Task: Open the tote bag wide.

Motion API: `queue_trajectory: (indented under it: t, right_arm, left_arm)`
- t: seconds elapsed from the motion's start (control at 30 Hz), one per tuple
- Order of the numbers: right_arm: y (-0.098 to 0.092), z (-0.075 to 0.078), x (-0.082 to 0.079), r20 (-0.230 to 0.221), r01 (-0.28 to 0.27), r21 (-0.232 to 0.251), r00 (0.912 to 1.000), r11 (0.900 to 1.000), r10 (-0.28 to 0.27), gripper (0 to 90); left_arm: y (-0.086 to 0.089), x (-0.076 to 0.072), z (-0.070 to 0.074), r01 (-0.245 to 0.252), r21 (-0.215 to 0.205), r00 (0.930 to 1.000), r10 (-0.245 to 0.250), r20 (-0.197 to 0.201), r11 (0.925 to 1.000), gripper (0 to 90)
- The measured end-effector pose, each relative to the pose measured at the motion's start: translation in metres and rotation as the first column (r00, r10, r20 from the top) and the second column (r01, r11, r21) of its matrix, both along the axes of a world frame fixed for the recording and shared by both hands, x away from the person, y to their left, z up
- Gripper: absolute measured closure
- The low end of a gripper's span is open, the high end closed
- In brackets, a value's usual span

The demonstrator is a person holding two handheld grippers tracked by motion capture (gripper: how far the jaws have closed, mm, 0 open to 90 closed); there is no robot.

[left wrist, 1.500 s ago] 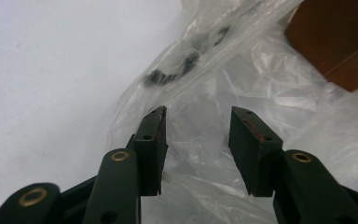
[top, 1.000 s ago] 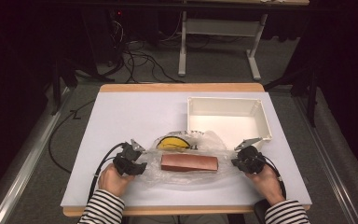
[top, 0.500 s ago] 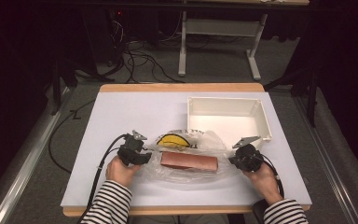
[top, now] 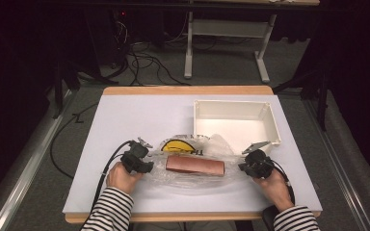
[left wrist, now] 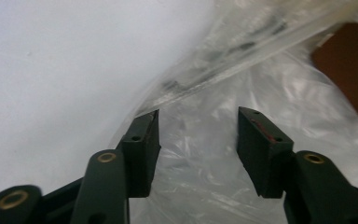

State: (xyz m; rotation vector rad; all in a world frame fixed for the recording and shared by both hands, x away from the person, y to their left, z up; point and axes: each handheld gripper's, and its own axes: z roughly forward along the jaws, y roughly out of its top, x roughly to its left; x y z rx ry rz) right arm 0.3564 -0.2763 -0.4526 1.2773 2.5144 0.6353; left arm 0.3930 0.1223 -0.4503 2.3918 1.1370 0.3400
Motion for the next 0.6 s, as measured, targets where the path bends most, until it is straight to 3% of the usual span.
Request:
queue_trajectory:
  t: [0.1, 0.23, 0.37, 0.6]
  right_arm:
    - [0.004, 0.005, -0.003, 0.015, -0.010, 0.026, 0.9998, 1.000, 0.009, 89.3]
    - [0.010, 0.012, -0.008, 0.044, -0.041, 0.051, 0.9983, 0.998, 0.039, 89.3]
    - [0.015, 0.011, -0.013, 0.039, -0.069, 0.048, 0.9969, 0.996, 0.068, 89.3]
    - [0.011, 0.001, -0.014, -0.016, -0.071, 0.006, 0.9973, 0.997, 0.071, 89.4]
  left_arm:
    - [0.004, -0.008, 0.010, 0.007, -0.068, 0.9999, -0.006, 0.015, 0.9977, 46.6]
    - [0.005, -0.017, 0.018, 0.038, -0.089, 0.9992, -0.037, 0.018, 0.9953, 43.8]
    - [-0.001, -0.024, 0.014, 0.071, -0.027, 0.9975, -0.070, 0.011, 0.9971, 43.2]
    - [0.002, -0.023, -0.001, 0.051, 0.069, 0.9987, -0.051, 0.007, 0.9963, 48.1]
